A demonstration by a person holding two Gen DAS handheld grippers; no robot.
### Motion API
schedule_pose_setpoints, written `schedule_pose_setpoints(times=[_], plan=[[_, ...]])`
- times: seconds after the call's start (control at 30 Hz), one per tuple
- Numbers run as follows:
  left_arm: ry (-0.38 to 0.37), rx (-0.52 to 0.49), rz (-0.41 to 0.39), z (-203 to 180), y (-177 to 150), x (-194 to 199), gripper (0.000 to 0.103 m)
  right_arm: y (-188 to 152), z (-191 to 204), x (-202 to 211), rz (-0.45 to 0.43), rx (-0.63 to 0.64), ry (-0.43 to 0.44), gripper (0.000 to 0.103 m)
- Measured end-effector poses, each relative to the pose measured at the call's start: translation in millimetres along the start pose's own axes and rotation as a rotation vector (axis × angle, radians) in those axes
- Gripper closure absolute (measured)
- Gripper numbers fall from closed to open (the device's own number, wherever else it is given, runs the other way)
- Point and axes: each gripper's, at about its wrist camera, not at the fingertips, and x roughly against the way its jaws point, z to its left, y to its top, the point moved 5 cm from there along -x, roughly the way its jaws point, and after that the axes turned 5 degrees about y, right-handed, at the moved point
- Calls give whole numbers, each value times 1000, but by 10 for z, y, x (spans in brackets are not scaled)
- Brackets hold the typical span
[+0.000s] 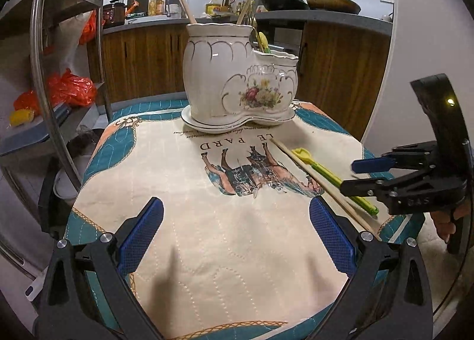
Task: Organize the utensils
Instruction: 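Open both tools and move back over the table toward the remaining utensils, then grasp the last wooden chopstick with the left tool while the right tool grasps the second yellow spoon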
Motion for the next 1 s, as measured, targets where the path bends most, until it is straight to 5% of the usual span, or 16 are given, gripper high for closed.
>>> schedule_pose_setpoints(times=[0.2,0.33,0.63,0.8,1.0], plan=[[-11,-5,16,-14,19,-50,6,166,-38,-188,22,-25,16,73],[-14,-11,40,-52,35,-88,6,237,-113,-219,6,-48,33,93],[-17,-4,129,-326,148,-274,7,123,-419,102,-141,-137,63,92],[-40,14,206,-591,230,-456,32,96,-458,218,-175,-106,42,92],[-43,-39,257,-965,274,-688,48,61,-519,365,-243,-86,30,92]])
